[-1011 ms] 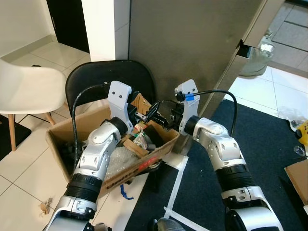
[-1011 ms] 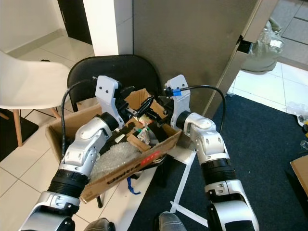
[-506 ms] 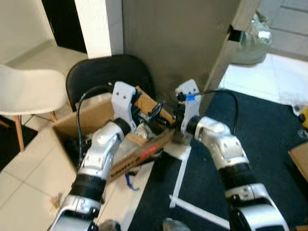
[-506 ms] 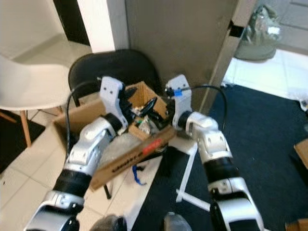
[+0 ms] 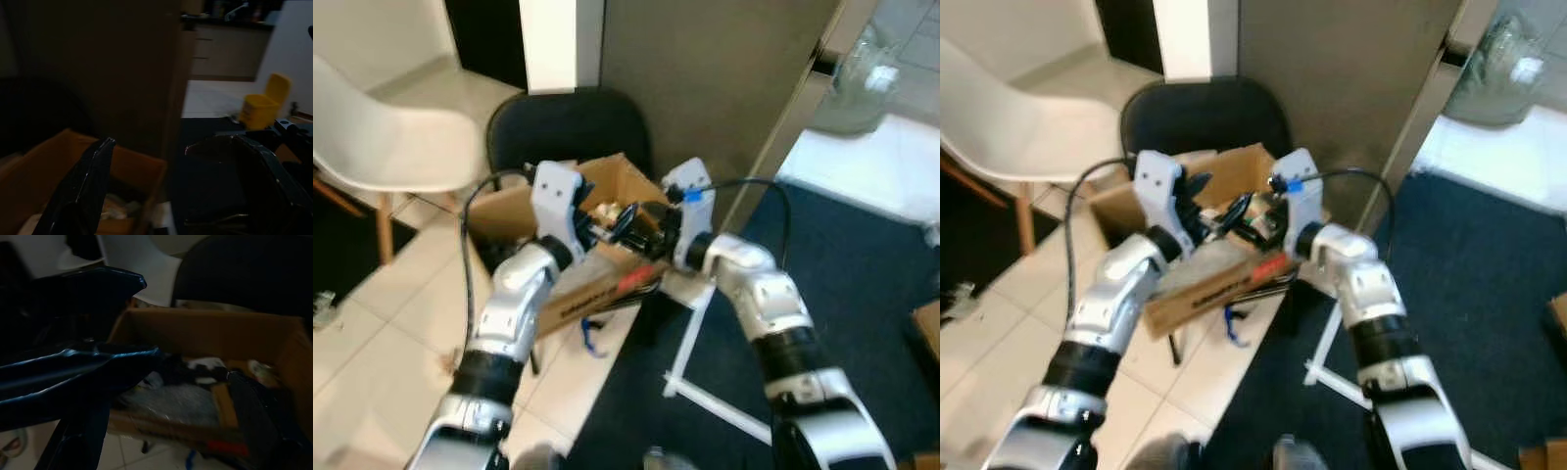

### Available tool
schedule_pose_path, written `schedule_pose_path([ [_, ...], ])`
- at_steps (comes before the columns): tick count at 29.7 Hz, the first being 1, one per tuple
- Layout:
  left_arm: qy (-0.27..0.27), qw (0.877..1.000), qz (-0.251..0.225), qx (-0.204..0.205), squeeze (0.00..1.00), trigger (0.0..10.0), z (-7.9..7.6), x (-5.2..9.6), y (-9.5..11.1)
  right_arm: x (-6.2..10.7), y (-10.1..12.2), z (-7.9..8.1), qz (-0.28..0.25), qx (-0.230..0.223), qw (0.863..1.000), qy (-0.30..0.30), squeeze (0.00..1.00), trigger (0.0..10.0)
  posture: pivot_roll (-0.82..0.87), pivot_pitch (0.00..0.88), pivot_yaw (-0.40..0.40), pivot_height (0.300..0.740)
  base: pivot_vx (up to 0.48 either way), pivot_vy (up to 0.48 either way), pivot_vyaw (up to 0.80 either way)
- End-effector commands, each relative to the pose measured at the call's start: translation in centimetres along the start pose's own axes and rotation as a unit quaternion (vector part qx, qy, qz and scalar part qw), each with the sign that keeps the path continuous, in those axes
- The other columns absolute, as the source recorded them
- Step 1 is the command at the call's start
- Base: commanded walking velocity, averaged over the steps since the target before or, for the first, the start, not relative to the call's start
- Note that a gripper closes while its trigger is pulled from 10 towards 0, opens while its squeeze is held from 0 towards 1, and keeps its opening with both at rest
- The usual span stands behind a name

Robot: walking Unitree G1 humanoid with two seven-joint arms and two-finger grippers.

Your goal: Picking trash to rubbish bin

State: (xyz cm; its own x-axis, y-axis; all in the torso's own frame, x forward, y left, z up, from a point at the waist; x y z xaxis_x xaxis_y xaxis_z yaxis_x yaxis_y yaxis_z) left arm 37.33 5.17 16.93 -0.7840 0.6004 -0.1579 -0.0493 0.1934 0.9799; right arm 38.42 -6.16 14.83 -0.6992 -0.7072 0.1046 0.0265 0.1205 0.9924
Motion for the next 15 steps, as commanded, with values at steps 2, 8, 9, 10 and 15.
schedule_pose_path([
  [2,-0.002,1.000,0.024,0.004,0.00,10.0,-0.24,0.19,-1.34,0.01,0.53,0.02,-0.013,0.001,1.000,0.001,0.00,10.0,-0.02,0.000,-0.083,0.740,-0.307,0.000,0.00],
  [8,-0.002,1.000,0.024,0.005,0.00,10.0,-0.22,0.20,-1.34,0.00,0.61,0.04,-0.014,0.006,1.000,0.002,0.00,10.0,-0.03,0.000,-0.082,0.740,-0.308,0.000,0.00],
  [9,-0.002,1.000,0.024,0.005,0.00,10.0,-0.22,0.20,-1.34,0.00,0.64,0.04,-0.015,0.008,1.000,0.002,0.00,10.0,-0.03,0.000,-0.082,0.740,-0.307,0.000,0.00],
  [10,-0.002,1.000,0.024,0.005,0.00,10.0,-0.22,0.19,-1.33,0.00,0.66,0.04,-0.015,0.008,1.000,0.002,0.00,10.0,-0.03,0.000,-0.081,0.740,-0.307,0.000,0.00],
  [15,-0.003,1.000,0.024,0.005,0.00,10.0,-0.23,0.19,-1.34,0.01,0.67,0.02,-0.016,0.008,1.000,0.002,0.00,10.0,-0.03,0.000,-0.081,0.740,-0.305,0.000,0.00],
])
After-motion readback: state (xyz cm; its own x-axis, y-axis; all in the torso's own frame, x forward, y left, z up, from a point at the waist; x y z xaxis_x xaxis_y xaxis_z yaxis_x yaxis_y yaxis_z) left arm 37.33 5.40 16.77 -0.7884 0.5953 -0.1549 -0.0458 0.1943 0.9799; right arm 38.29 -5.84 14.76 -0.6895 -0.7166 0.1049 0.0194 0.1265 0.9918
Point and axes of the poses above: a point about 5 cm out from each wrist's last joint towards the gripper, its own x axis pointing back from the gripper into the wrist, its own y axis along the axis of the wrist's last joint, z = x × y, the point moved 6 cm from there along -x, pointing out of the wrist towards the gripper, and after that the axes turned 7 degrees about x, right-handed, at the moved point
